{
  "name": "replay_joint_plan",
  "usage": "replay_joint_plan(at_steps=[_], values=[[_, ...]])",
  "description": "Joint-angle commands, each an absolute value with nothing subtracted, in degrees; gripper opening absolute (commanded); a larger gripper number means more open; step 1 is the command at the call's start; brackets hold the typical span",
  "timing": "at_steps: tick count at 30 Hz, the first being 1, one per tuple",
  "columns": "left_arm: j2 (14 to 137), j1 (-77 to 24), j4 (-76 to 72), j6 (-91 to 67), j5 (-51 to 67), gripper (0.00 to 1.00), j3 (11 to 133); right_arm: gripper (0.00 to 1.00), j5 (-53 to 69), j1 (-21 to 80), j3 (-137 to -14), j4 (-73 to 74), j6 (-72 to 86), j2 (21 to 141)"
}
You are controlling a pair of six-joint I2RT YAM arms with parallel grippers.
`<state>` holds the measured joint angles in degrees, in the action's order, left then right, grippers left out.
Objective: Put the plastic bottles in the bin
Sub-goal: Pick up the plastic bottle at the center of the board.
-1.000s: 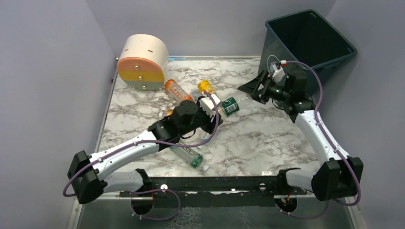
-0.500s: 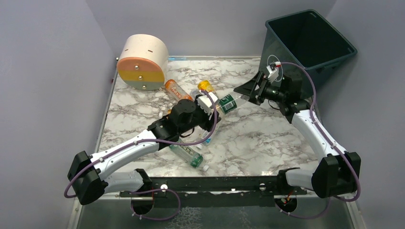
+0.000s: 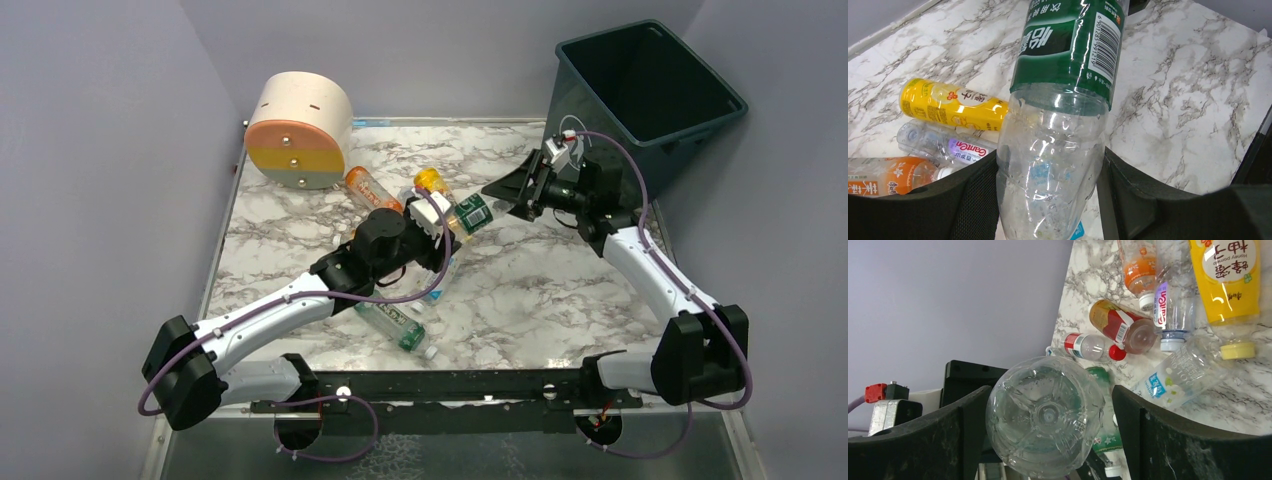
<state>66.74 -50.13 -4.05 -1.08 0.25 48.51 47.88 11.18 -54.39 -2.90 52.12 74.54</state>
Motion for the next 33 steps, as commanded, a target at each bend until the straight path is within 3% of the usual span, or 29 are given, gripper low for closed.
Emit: replay_joint_plan(at_steps=[1, 9, 12, 19, 21, 33], values=[[66.73, -49.62, -7.90, -1.35, 2.46, 0.63, 47.80, 0.88, 50.10, 11.91, -53.95, -6.46, 53.63, 75.54], [67.41, -49.05, -7.59, -1.75, 1.48, 0.66, 47.55, 0.60, 49.75, 12.47, -54.38, -7.14, 53.82, 75.61], [67.56, -48.93, -7.53, -1.89, 0.90, 0.68, 47.79, 0.55, 48.74, 12.52, -54.78, -5.73, 52.68, 75.12], [67.58, -48.70, -5.86, -2.78, 0.73, 0.86, 49.63, 0.54, 47.06, 12.66, -55.11, -3.57, 50.84, 74.55], [67.04, -48.71, -5.13, -2.97, 1.07, 0.99, 50.40, 0.54, 46.86, 12.74, -55.11, -3.31, 50.58, 74.53], [60.95, -48.77, 0.39, -5.45, -1.05, 0.99, 55.11, 0.53, 45.95, 12.72, -55.98, -2.20, 49.54, 74.32]])
